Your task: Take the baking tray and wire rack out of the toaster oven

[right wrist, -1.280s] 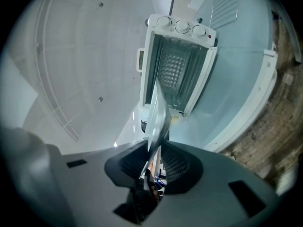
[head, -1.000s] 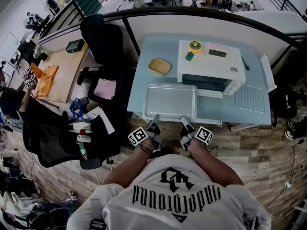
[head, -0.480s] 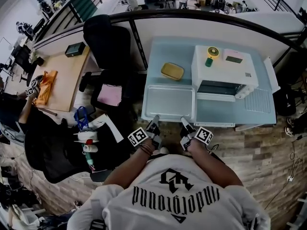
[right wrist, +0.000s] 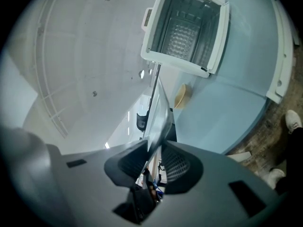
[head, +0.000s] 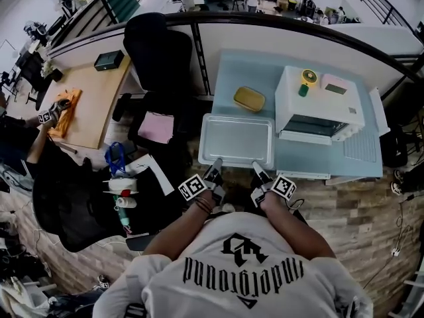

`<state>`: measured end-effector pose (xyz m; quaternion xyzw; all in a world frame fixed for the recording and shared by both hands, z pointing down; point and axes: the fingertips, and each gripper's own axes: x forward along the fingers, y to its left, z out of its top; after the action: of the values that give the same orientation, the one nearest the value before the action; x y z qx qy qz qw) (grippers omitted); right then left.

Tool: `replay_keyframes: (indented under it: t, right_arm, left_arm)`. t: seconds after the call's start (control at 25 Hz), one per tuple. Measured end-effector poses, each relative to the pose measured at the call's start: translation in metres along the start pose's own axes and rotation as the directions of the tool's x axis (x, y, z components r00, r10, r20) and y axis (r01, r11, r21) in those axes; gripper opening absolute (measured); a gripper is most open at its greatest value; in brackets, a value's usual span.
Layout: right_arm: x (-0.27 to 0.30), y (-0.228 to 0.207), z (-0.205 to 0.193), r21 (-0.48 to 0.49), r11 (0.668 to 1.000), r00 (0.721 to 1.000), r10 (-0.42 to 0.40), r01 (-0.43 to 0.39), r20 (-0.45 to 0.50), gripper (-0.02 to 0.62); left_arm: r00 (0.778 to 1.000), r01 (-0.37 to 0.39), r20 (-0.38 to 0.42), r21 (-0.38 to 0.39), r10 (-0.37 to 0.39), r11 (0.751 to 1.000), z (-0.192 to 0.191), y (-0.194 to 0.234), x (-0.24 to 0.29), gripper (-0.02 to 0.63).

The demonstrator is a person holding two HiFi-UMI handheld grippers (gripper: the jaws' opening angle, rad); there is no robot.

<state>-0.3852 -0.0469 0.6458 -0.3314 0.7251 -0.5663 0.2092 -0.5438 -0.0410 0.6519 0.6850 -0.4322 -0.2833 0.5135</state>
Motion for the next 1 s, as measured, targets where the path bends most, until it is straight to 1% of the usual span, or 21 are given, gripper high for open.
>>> replay_keyframes:
  t: [0.16, 0.28, 0.4, 0.52, 0.56, 1.0]
  right_arm:
    - [-0.002, -0.009, -0.004, 0.029, 0.997, 0.997, -0.078, 0.078, -0.010, 0.094]
    - [0.003, -0.013, 0.000, 0.030, 0.998, 0.998, -0.059, 0.059, -0.011, 0.094]
    - [0.008, -0.021, -0.001, 0.054, 0.995, 0.996, -0.087, 0.088, -0.020, 0.094]
    - [0.018, -0.022, 0.000, 0.038, 0.999, 0.999, -0.025, 0.026, -0.032, 0.095]
    - [0.020, -0.023, 0.000, 0.039, 0.999, 0.999, -0.018, 0.020, -0.038, 0.095]
    - [0.024, -0.056, 0.013, 0.078, 0.993, 0.995, -0.079, 0.084, -0.062, 0.097]
  left_arm:
    - [1.000, 0.006, 0.001, 0.005, -0.006, 1.000, 0.002, 0.004, 0.001, 0.103]
    - [1.000, -0.004, -0.005, 0.009, 0.004, 1.000, 0.002, 0.007, 0.005, 0.103]
    - [1.000, -0.023, -0.009, 0.014, 0.023, 1.000, 0.005, 0.013, 0.009, 0.104]
    - [0.999, -0.039, -0.009, 0.006, 0.039, 0.999, 0.007, 0.019, 0.011, 0.104]
    - [0.999, -0.045, -0.009, 0.002, 0.045, 0.999, 0.007, 0.022, 0.012, 0.104]
    - [0.994, -0.103, -0.045, -0.022, 0.102, 0.994, -0.005, 0.046, 0.036, 0.106]
